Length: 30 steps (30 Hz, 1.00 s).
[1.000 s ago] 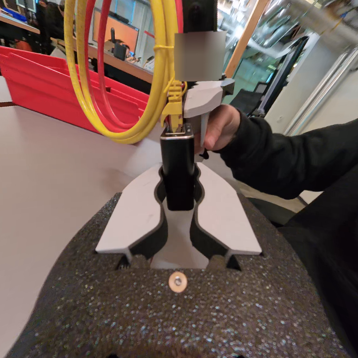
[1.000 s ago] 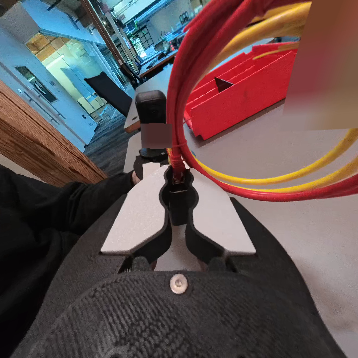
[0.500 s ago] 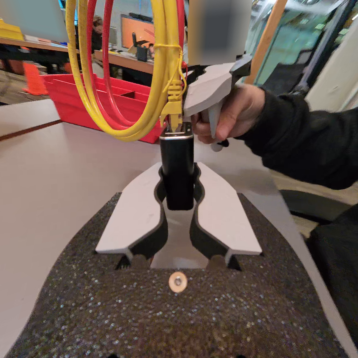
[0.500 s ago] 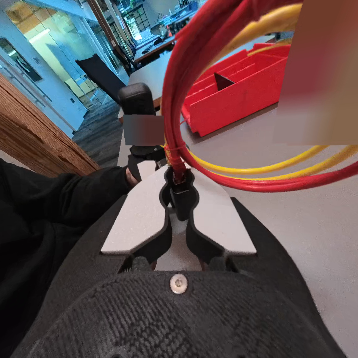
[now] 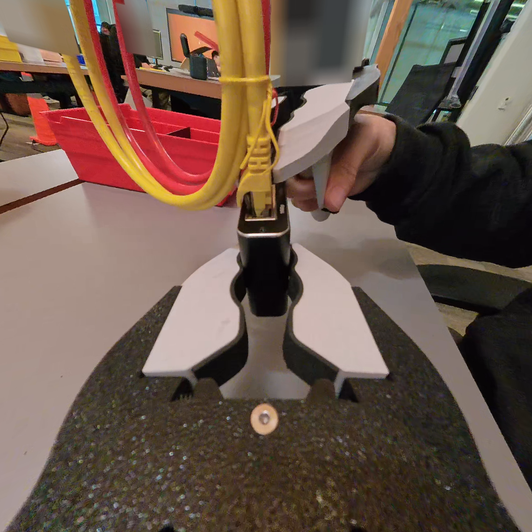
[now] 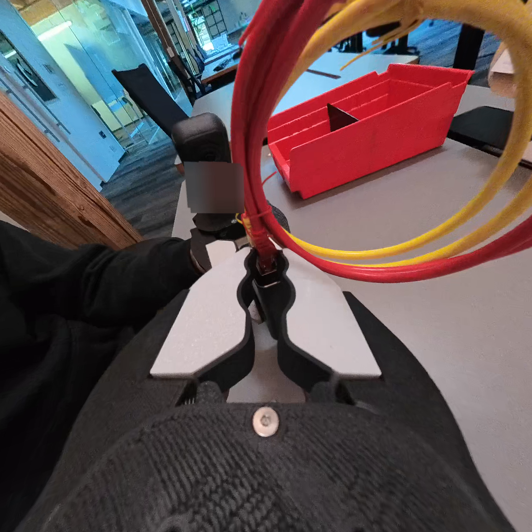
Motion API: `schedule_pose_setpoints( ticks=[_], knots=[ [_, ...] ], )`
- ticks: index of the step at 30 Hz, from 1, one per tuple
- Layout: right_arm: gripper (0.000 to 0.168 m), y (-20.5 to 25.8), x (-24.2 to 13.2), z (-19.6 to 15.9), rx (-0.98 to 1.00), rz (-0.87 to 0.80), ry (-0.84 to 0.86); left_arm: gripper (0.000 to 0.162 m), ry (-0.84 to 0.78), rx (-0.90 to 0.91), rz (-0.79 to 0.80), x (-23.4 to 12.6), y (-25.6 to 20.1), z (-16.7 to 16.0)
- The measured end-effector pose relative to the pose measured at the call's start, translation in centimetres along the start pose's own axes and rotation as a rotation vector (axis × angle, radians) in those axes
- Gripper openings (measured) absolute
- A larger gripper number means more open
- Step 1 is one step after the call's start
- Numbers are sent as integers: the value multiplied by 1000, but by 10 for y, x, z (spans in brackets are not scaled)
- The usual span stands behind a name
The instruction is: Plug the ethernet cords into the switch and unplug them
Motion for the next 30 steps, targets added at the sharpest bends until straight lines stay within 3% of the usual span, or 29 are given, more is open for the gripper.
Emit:
schedule_pose_setpoints(
  ticks=[15, 30],
  knots=[
    [15, 0, 12, -8, 63, -20, -151, 34, -94, -58, 4, 2, -2, 5],
    [15, 0, 12, -20, 72, -6, -189, 32, -2, -42, 23, 6, -4, 0]
  ],
)
Point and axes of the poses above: each gripper's, where its closed fingertips meet, x out along the fingers, z out of its top, y = z × x across the jaws, the point moved 8 cm from there along -x, back along the fingers, and after that the axes turned 14 degrees about -y, right-handed, at the moved point
